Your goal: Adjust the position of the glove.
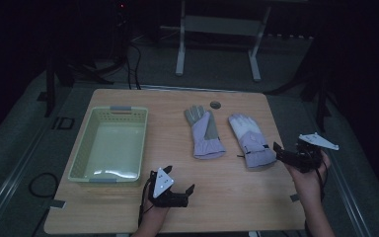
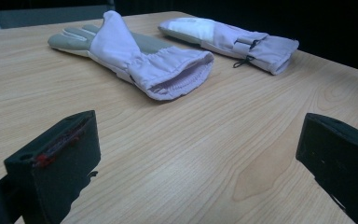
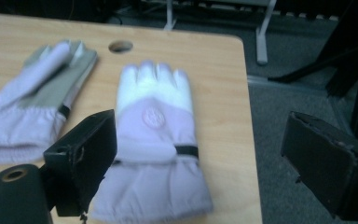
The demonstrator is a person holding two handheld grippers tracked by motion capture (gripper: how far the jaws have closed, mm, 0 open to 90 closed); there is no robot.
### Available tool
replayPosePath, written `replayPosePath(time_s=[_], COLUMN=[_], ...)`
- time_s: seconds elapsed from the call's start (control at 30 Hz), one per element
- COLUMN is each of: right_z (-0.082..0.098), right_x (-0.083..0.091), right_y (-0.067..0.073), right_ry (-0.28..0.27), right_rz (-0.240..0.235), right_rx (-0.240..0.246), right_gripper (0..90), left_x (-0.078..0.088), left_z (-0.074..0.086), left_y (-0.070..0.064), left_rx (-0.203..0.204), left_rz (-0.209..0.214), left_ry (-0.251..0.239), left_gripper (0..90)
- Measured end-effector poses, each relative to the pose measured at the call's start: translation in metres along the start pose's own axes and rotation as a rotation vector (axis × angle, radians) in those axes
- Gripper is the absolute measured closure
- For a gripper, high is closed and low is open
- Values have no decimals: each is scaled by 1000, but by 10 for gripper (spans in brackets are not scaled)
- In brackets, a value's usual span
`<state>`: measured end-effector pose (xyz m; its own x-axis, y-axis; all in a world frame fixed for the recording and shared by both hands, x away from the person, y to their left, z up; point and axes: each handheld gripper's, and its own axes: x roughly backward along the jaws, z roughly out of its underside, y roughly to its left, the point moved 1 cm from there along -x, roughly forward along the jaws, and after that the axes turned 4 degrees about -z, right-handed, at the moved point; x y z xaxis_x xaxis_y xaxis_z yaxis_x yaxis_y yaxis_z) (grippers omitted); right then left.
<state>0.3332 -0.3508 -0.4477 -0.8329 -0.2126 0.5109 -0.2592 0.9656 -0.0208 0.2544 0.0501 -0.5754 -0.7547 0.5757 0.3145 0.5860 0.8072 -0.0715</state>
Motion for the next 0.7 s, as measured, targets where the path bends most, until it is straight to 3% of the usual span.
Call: replayPosePath(time_s=[0.23,0.4,0.6,0.7], right_z=[-25,-40,-51,-53], right_x=[-4,-12,-29,-36], right_y=[23,43,66,73], right_ry=[-24,-36,-18,-9], right_rz=[-78,-169,-234,-239], right_rx=[21,50,84,95], right_gripper=[156,191,221,235], left_x=[0,0,0,-1], left_z=[0,0,0,0], left_y=[0,0,-1,-1], left_rx=[1,3,-1,0], left_rz=[0,6,6,5], left_ry=[-2,1,0,1], left_gripper=[0,0,0,0])
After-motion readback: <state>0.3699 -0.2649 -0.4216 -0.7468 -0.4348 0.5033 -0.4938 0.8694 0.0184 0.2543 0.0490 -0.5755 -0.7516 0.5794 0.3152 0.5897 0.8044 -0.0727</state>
